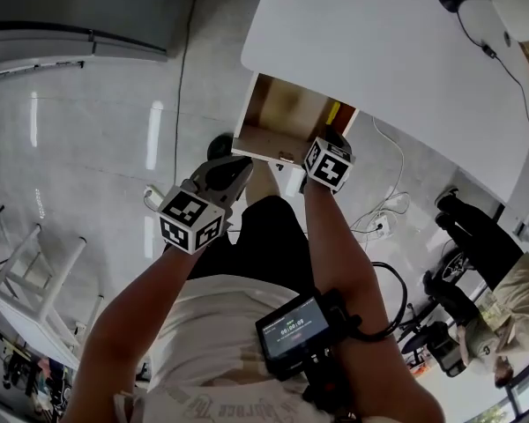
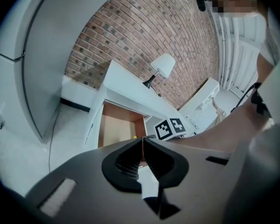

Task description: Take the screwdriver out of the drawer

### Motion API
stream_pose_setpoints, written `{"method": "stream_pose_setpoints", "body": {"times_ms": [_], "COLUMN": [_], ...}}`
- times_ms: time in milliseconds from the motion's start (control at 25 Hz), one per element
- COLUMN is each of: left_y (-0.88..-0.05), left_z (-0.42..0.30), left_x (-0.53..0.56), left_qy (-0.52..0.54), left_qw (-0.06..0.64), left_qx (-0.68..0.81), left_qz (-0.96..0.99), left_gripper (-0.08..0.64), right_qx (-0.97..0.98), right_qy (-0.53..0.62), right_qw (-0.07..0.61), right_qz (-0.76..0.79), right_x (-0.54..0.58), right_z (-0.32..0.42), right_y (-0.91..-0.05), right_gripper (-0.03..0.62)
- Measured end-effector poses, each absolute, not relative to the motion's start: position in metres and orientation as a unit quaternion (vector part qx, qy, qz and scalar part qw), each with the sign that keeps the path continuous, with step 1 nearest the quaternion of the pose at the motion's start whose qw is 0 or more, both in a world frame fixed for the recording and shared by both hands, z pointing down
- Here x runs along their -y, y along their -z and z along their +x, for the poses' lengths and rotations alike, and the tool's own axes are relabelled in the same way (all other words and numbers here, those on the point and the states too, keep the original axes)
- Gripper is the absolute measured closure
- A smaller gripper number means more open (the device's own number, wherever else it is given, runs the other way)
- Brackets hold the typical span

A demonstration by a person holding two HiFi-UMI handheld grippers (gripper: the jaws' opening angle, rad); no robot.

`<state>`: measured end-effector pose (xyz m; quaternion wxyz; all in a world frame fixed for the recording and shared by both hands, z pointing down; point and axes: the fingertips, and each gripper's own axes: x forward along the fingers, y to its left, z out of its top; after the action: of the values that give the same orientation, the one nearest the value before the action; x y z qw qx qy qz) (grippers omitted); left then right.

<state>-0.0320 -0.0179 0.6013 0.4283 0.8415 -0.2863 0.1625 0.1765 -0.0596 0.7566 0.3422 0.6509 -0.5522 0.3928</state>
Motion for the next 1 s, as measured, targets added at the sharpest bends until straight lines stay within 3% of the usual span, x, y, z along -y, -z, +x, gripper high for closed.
{"method": "stream_pose_setpoints", "body": {"times_ms": [520, 1000], "left_y": [-0.627, -0.647], "left_z": [-0.047, -0.063], "left_x": [0.008, -0.003], "left_qy": [-0.154, -0.163], "left_qw": [0.452, 0.46], "left_qx": [0.272, 0.258], "left_qz": [0.835, 0.834], "left_gripper": [0.546, 0.546], "right_qx": [0.497, 0.438], "right_qy": [-0.365, -0.372], "right_qw": [0.417, 0.429], "right_qz": [0.668, 0.697], "right_x": [0.081, 0.083], "right_z": [0.192, 0.217], "right_y": [-0.802, -0.847], "right_gripper": [0.583, 0.581]}}
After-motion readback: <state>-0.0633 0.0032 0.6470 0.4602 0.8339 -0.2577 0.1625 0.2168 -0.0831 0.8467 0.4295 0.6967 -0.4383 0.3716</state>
